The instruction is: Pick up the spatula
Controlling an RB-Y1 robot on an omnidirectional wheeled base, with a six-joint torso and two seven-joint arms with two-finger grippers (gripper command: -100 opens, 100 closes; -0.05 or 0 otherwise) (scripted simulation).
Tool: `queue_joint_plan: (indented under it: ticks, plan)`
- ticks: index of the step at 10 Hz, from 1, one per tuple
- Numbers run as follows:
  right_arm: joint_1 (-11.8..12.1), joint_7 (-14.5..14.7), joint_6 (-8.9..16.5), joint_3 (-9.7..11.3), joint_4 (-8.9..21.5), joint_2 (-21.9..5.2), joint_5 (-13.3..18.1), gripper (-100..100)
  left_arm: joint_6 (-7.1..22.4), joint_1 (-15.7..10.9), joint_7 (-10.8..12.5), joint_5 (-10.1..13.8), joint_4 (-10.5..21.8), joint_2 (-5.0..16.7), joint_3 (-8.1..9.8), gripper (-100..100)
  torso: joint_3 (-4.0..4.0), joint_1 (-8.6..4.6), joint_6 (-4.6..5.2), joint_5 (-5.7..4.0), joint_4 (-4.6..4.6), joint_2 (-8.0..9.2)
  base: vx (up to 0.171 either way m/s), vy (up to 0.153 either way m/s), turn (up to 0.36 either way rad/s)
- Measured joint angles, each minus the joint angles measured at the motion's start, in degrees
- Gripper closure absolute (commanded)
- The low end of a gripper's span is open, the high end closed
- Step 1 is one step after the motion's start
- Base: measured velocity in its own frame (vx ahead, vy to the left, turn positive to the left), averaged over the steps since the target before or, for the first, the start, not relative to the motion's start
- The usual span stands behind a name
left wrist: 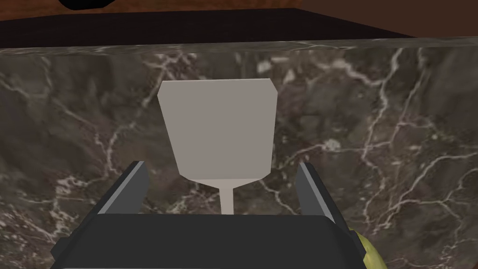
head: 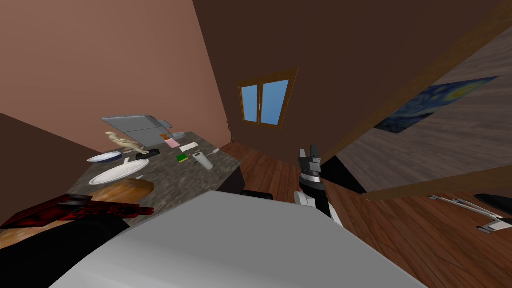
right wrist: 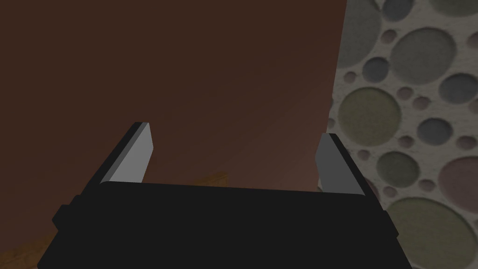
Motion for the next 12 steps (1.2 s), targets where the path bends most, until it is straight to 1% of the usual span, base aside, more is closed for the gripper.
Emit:
queue_joint_plan:
  ticks: [4,5,6,7,9,10,11,12]
  plan:
    - [0.0,0.0,0.0,0.0,0.0,0.0,0.0,0,0.0,0.0,0.0,0.0,0.0,0.0,-0.02,100,0.03,-0.01,0.01,0.01,0.02,0.04,0.000,0.000,0.000]
    - [0.0,0.0,0.0,0.0,0.0,0.0,0.0,0,0.0,0.0,0.0,0.0,0.0,0.0,-0.02,0,0.03,-0.01,0.01,0.01,0.02,0.04,0.000,0.000,0.000]
    - [0.0,0.0,0.0,0.0,0.0,0.0,0.0,0,0.0,0.0,0.0,0.0,0.0,0.0,-0.01,100,0.03,-0.01,0.01,0.01,0.02,0.04,-0.020,-0.004,0.020]
    - [0.0,0.0,0.0,0.0,0.0,0.0,0.0,0,-0.3,0.1,0.3,0.3,-0.5,1.1,-0.14,100,0.04,-0.03,0.02,-0.02,0.02,0.07,-0.028,-0.006,0.007]
    - [0.0,0.0,0.0,0.0,0.0,0.0,0.0,0,-1.3,0.8,0.0,1.9,-1.8,3.3,-0.30,100,0.07,-0.06,0.00,-0.02,0.03,0.12,-0.026,-0.006,0.016]
    - [0.0,0.0,0.0,0.0,0.0,0.0,0.0,0,-1.9,0.9,0.3,2.1,-2.1,4.2,-0.50,100,0.08,-0.06,0.00,-0.02,0.03,0.13,-0.021,-0.004,0.010]
    - [0.0,0.0,0.0,0.0,0.0,0.0,0.0,0,-2.3,1.2,0.3,2.7,-2.8,5.4,-0.59,100,0.07,-0.06,0.00,-0.01,0.03,0.10,-0.008,-0.001,-0.001]
    - [0.0,0.0,0.0,0.0,0.0,0.0,0.0,0,-2.4,1.2,0.3,2.9,-2.9,5.5,-0.60,0,0.06,-0.03,0.00,0.01,0.03,0.08,0.000,0.000,0.000]
